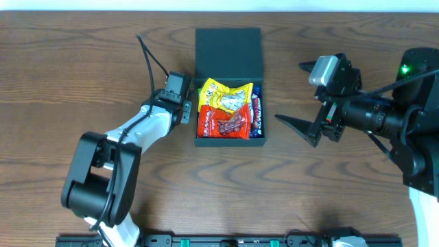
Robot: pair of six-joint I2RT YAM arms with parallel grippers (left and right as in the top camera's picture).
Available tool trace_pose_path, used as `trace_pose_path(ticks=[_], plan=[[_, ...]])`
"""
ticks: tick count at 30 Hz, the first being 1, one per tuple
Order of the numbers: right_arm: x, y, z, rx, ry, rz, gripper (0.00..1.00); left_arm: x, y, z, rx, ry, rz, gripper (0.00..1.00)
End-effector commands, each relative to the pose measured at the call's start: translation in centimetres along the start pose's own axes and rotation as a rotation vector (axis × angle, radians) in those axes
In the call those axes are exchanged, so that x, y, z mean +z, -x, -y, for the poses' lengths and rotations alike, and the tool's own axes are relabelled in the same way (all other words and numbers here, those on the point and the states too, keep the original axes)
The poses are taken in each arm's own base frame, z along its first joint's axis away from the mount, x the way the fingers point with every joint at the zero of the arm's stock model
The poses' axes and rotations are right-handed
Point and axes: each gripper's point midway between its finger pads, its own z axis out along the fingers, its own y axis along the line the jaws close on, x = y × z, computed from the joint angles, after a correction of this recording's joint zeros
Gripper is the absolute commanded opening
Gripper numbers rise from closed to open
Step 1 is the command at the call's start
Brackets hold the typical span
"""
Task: Pack container
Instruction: 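Grasp the Eclipse mints tin with the left gripper and lift, then lower the mints tin into the box and release it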
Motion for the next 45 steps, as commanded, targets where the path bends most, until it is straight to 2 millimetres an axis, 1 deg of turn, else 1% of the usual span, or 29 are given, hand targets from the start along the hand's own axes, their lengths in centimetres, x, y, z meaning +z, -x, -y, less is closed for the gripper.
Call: trace_pose_path(ticks=[1,5,6,8,10,11,14,16,19,22,25,26,28,29,30,32,36,41,43,45], plan=[[-0.1,0.1,0.3,0.014,-0.010,0.002,0.99,-4.7,6.1,-1.5,-0.054,0.032,0.182,0.20],[-0.1,0.2,0.3,0.012,-0.012,0.004,0.99,-8.2,8.9,-1.4,-0.074,0.003,0.285,0.19],[-0.1,0.2,0.3,0.012,-0.012,0.004,0.99,-8.9,9.3,-1.3,-0.075,-0.007,0.303,0.18],[-0.1,0.2,0.3,0.012,-0.011,0.004,0.99,-10.5,10.1,-0.4,-0.069,-0.047,0.340,0.16],[-0.1,0.2,0.3,0.012,-0.011,0.004,0.99,-11.3,10.4,1.0,-0.052,-0.100,0.357,0.15],[-0.1,0.2,0.3,0.012,-0.011,0.005,0.99,-11.5,10.3,1.7,-0.043,-0.121,0.360,0.15],[-0.1,0.2,0.3,0.012,-0.011,0.004,0.99,-12.1,9.9,4.7,-0.016,-0.200,0.355,0.14],[-0.1,0.2,0.3,0.013,-0.010,0.004,0.99,-12.8,9.8,7.0,0.021,-0.244,0.369,0.14],[-0.1,0.2,0.3,0.013,-0.010,0.005,0.99,-13.8,9.7,9.5,0.061,-0.286,0.392,0.14],[-0.1,0.1,0.2,0.016,-0.008,0.002,0.99,-14.3,9.2,11.2,0.093,-0.311,0.392,0.14],[-0.1,0.0,0.2,0.019,-0.006,0.000,0.99,-14.3,8.4,12.8,0.141,-0.330,0.382,0.14],[-0.1,0.0,0.2,0.019,-0.006,0.000,0.99,-14.2,8.2,13.2,0.178,-0.339,0.381,0.13],[-0.1,0.0,0.2,0.021,-0.005,-0.001,0.99,-14.1,7.4,14.8,0.341,-0.388,0.384,0.11],[-0.1,0.0,0.1,0.022,-0.005,-0.002,0.99,-14.0,6.8,15.6,0.454,-0.418,0.385,0.10],[-0.1,0.0,0.1,0.023,-0.005,-0.003,0.99,-13.9,6.2,16.1,0.545,-0.439,0.385,0.07],[-0.1,-0.1,0.1,0.027,-0.002,-0.006,0.99,-13.1,4.4,16.5,0.785,-0.444,0.368,0.06],[-0.1,-0.3,0.0,0.034,0.002,-0.012,0.99,-12.0,1.8,15.9,1.064,-0.422,0.313,0.06],[-0.1,-0.4,-0.2,0.041,0.006,-0.017,0.99,-11.8,2.0,15.7,1.142,-0.397,0.333,0.07],[-0.1,-0.4,-0.2,0.042,0.006,-0.018,0.99,-11.6,2.2,15.3,1.160,-0.364,0.330,0.07],[-0.1,-0.4,-0.2,0.043,0.007,-0.018,0.99,-11.4,2.4,14.8,1.185,-0.327,0.326,0.10]])
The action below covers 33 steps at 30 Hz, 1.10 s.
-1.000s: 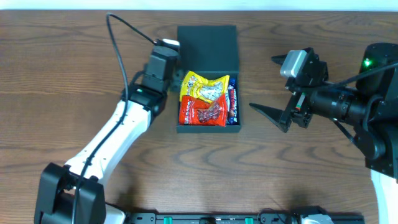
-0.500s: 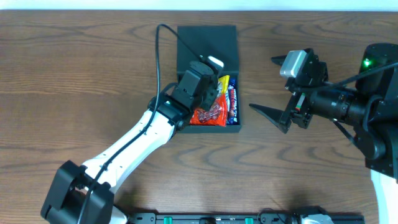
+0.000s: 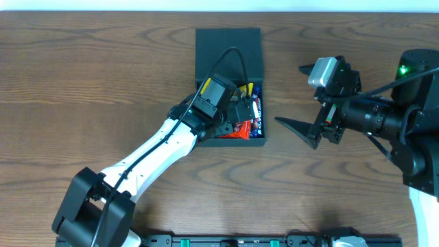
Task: Pack container
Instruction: 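Lower the mints tin into the box and release it, then move both grippers to the box lid's far corners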
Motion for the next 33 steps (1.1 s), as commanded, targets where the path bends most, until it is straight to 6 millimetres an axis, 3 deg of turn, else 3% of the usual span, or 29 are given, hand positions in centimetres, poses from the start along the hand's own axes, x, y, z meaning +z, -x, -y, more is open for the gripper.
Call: trace_pose_path(ticks=[1,2,4,6,14,19,22,25,28,33], plan=[[-0.1,0.0,0.2,0.018,-0.005,0.000,0.99,-0.1,-0.2,-1.0,0.091,0.041,-0.028,0.13],[-0.1,0.0,0.2,0.018,-0.005,0.000,0.99,-0.1,-0.3,-1.1,0.102,0.048,-0.035,0.18],[-0.1,0.0,0.2,0.018,-0.005,0.000,0.99,-0.1,-0.6,-1.8,0.102,0.083,-0.056,0.46],[-0.1,0.0,0.1,0.018,-0.004,0.000,0.99,-0.2,-0.7,-2.5,0.093,0.117,-0.071,0.95],[-0.1,0.1,0.0,0.018,0.004,0.006,0.99,-1.6,1.2,-6.5,-0.249,0.277,0.053,0.95],[0.0,0.1,0.1,0.021,0.006,0.004,0.99,-5.1,2.3,-10.4,-0.441,0.391,0.193,0.95],[0.5,-0.4,0.5,0.036,0.014,-0.008,0.99,-7.5,1.7,-13.2,-0.543,0.466,0.260,1.00],[1.9,-1.4,1.5,0.075,0.035,-0.037,0.99,-9.4,-0.4,-16.0,-0.702,0.530,0.310,0.88],[3.5,-2.9,2.6,0.125,0.063,-0.075,0.98,-9.7,-2.6,-17.3,-0.778,0.531,0.313,0.81],[7.8,-6.9,5.2,0.291,0.120,-0.164,0.70,-9.5,-5.9,-17.5,-0.844,0.433,0.301,0.52]])
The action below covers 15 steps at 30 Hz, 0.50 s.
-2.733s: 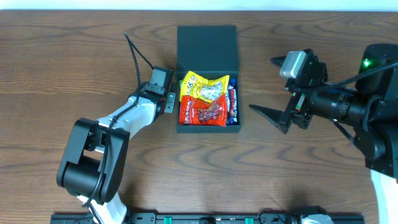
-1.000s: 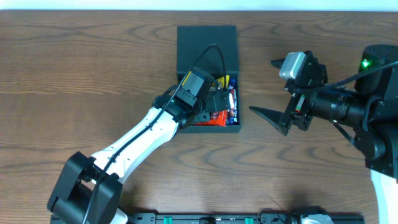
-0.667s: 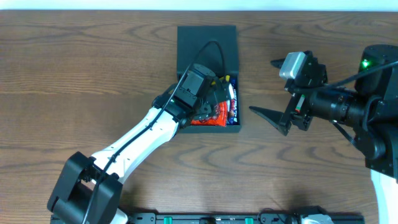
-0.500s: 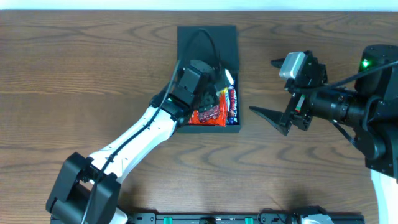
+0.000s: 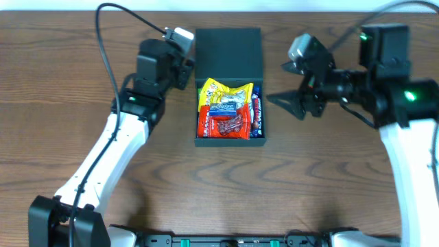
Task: Pack container
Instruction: 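Move both grippers to the box lid's far corners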
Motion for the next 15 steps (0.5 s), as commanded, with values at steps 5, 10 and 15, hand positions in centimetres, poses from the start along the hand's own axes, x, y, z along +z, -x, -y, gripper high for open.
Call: trace_pose_path(ticks=[5,10,15], plan=[[5.1,-3.1,4.8,0.271,0.036,-0.070,0.31,-0.4,-0.4,-0.3,-0.083,-0.143,-0.004,0.32],[8.5,-5.7,9.0,0.463,-0.030,-0.119,0.02,-0.4,-1.1,-0.3,-0.089,-0.146,-0.031,0.12],[10.3,-8.5,13.8,0.649,-0.223,-0.161,0.01,-0.4,-0.9,-0.4,-0.087,-0.144,-0.023,0.06]])
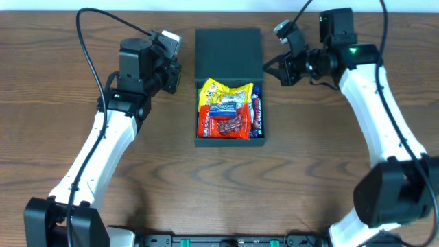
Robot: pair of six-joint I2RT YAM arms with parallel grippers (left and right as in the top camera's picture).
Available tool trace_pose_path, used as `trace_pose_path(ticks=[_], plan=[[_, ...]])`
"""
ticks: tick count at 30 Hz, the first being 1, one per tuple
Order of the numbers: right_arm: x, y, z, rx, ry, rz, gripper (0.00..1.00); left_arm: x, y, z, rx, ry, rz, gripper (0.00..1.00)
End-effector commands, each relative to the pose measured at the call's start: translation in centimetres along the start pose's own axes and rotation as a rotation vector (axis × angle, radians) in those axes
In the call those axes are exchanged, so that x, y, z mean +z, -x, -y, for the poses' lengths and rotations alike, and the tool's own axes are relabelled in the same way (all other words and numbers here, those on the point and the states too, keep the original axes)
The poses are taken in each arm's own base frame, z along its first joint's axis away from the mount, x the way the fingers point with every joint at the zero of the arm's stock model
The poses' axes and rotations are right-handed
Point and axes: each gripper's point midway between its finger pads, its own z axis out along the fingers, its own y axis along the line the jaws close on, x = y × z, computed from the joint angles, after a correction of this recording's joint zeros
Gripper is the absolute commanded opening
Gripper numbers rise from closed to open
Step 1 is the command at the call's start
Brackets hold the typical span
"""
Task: Pack container
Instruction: 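Move both grippers to the box lid's far corners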
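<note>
A black box (199,140) sits mid-table with its lid (228,48) lying open and flat behind it. Inside are a yellow packet (218,89), a red packet (221,127), a blue-white packet (225,107) and a blue strip packet (257,113). My left gripper (177,71) hangs just left of the lid; its dark fingers do not show clearly. My right gripper (272,71) is open beside the lid's right edge, holding nothing.
The brown wooden table (329,178) spreads around the box. Both arms reach in from the front corners, the left arm's cable (89,41) looping over the back left. A black rail (226,240) runs along the front edge.
The right gripper moved back and left, from beside the box's right wall to the lid's right edge. The left gripper shifted slightly left and back, away from the lid's left edge.
First the left gripper was at the box's left wall and the right gripper stood open well to the right. Then the left gripper was over the packets in the box. Later it was up by the lid's left edge, and both grippers now flank the lid.
</note>
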Motion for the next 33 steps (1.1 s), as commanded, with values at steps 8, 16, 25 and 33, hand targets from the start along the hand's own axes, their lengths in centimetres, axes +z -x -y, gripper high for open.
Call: trace_pose_path(ticks=[8,16,25,33], plan=[[2.2,1.3,6.9,0.336,-0.236,0.084,0.02,1.8,0.9,-0.4,-0.055,-0.008,0.046,0.06],[5.8,1.2,9.7,0.495,-0.224,0.122,0.01,6.8,0.8,-2.3,-0.169,-0.064,0.037,0.06],[8.8,1.1,12.9,0.626,-0.208,0.183,0.01,13.8,1.2,-6.0,-0.319,-0.077,-0.043,0.06],[9.6,-0.1,15.5,0.701,-0.220,0.194,0.01,18.1,-2.5,-5.5,-0.505,-0.172,-0.154,0.06]])
